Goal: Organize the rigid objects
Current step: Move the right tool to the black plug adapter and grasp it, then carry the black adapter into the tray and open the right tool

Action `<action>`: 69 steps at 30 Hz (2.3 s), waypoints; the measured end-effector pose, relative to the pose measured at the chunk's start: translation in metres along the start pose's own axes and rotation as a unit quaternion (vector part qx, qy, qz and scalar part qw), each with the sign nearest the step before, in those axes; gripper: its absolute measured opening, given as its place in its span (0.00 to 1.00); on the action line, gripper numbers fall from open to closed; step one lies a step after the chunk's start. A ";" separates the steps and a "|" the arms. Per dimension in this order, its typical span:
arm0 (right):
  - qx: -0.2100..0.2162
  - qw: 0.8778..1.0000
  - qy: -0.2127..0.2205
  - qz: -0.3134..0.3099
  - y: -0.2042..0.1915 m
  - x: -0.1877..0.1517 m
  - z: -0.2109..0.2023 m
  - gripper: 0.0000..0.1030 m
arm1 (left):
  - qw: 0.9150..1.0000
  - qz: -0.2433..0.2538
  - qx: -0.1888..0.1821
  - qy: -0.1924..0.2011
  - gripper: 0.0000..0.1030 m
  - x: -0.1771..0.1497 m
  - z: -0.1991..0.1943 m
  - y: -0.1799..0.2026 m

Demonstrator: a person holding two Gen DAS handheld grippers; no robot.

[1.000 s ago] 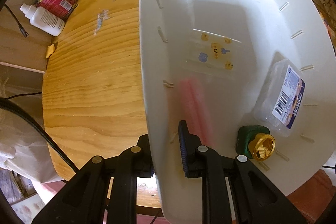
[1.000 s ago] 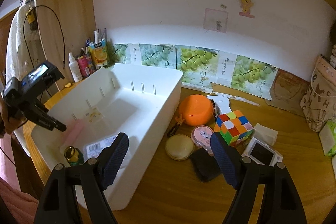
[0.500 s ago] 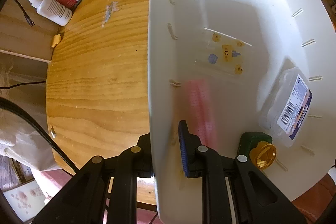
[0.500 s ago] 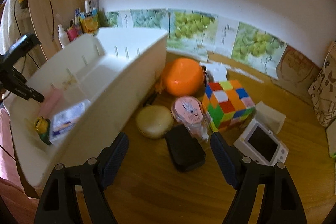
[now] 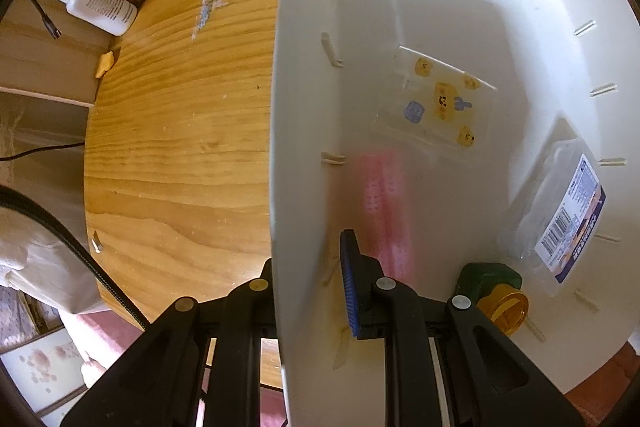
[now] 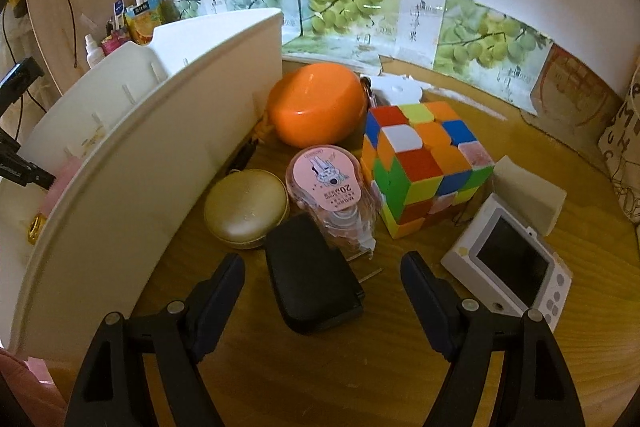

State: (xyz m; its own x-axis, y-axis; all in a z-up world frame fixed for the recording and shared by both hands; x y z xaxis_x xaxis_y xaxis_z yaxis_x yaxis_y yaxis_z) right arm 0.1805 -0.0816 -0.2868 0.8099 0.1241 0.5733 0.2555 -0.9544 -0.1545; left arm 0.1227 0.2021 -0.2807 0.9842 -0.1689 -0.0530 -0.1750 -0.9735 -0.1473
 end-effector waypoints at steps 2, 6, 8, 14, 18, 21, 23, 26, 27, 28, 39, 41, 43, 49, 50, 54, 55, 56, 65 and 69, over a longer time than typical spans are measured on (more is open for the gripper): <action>0.000 1.000 -0.003 0.001 0.000 0.000 0.003 0.78 | 1.000 -0.005 -0.007 0.001 0.19 0.001 0.001 -0.001; 0.000 1.000 -0.011 -0.003 -0.001 -0.002 0.007 0.78 | 1.000 -0.007 -0.011 0.002 0.19 0.002 0.002 -0.003; 0.000 1.000 -0.014 -0.008 -0.004 -0.002 0.009 0.75 | 1.000 -0.006 -0.012 0.003 0.19 0.003 0.002 -0.004; -0.008 1.000 -0.018 -0.017 -0.007 -0.003 0.011 0.67 | 1.000 -0.004 -0.014 0.003 0.19 0.004 0.002 -0.003; -0.010 1.000 -0.019 -0.012 -0.005 -0.002 0.010 0.61 | 1.000 -0.012 -0.022 0.002 0.14 0.005 0.002 -0.003; -0.012 1.000 -0.023 -0.012 -0.006 -0.002 0.009 0.61 | 1.000 -0.017 -0.025 0.000 0.11 0.005 0.004 -0.006; -0.013 1.000 -0.026 -0.010 -0.006 -0.003 0.009 0.61 | 0.999 -0.019 -0.029 0.000 0.09 0.005 0.004 -0.009; -0.017 0.999 -0.031 -0.005 -0.006 -0.004 0.008 0.61 | 0.999 -0.023 -0.036 0.001 0.09 0.004 0.004 -0.013; -0.019 0.999 -0.033 -0.002 -0.006 -0.005 0.008 0.61 | 0.999 -0.023 -0.038 0.001 0.09 0.004 0.005 -0.015; -0.021 0.999 -0.035 -0.001 -0.006 -0.005 0.008 0.61 | 0.999 -0.023 -0.040 0.001 0.08 0.003 0.005 -0.016; -0.048 0.997 -0.046 0.050 -0.007 -0.018 -0.008 0.60 | 0.999 -0.002 -0.049 0.006 0.08 -0.002 0.006 -0.019; -0.054 0.996 -0.042 0.061 -0.008 -0.019 -0.013 0.60 | 0.999 0.001 -0.053 0.010 0.08 -0.004 0.006 -0.018; -0.059 0.995 -0.038 0.072 -0.009 -0.021 -0.018 0.60 | 0.998 0.006 -0.056 0.012 0.08 -0.007 0.005 -0.018; -0.075 0.992 -0.027 0.102 -0.015 -0.027 -0.031 0.60 | 0.997 0.033 -0.060 0.023 0.09 -0.011 -0.001 -0.014; -0.077 0.991 -0.025 0.107 -0.016 -0.028 -0.034 0.60 | 0.997 0.037 -0.064 0.025 0.09 -0.012 -0.001 -0.014; -0.088 0.988 -0.014 0.128 -0.020 -0.031 -0.043 0.60 | 0.996 0.054 -0.068 0.032 0.09 -0.016 -0.004 -0.011; -0.092 0.987 -0.011 0.132 -0.021 -0.032 -0.046 0.60 | 0.995 0.059 -0.070 0.033 0.09 -0.018 -0.004 -0.010; -0.095 0.986 -0.007 0.135 -0.022 -0.032 -0.050 0.60 | 0.995 0.062 -0.072 0.034 0.09 -0.020 -0.004 -0.010; -0.117 0.981 0.031 0.152 -0.033 -0.025 -0.080 0.60 | 0.992 0.090 -0.075 0.044 0.09 -0.036 -0.009 -0.005; -0.119 0.981 0.043 0.147 -0.043 -0.017 -0.092 0.60 | 0.991 0.094 -0.083 0.048 0.09 -0.041 -0.011 -0.006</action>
State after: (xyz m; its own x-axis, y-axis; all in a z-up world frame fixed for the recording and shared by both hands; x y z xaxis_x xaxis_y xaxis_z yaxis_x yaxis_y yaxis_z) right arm 0.1067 -0.0683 -0.2159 0.7804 -0.1799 0.5989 -0.1214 -0.9831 -0.1372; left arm 0.0834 0.2130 -0.2664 0.9339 -0.3560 0.0321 -0.3568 -0.9340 0.0207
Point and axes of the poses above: each gripper's, at about its wrist camera, not at the fingertips, and z roughly the way its jaws point, y to its right, x to its top, the point moved 9 cm from there along z, roughly the way its jaws point, and after that the axes turned 12 degrees about z, right-handed, at the moved point
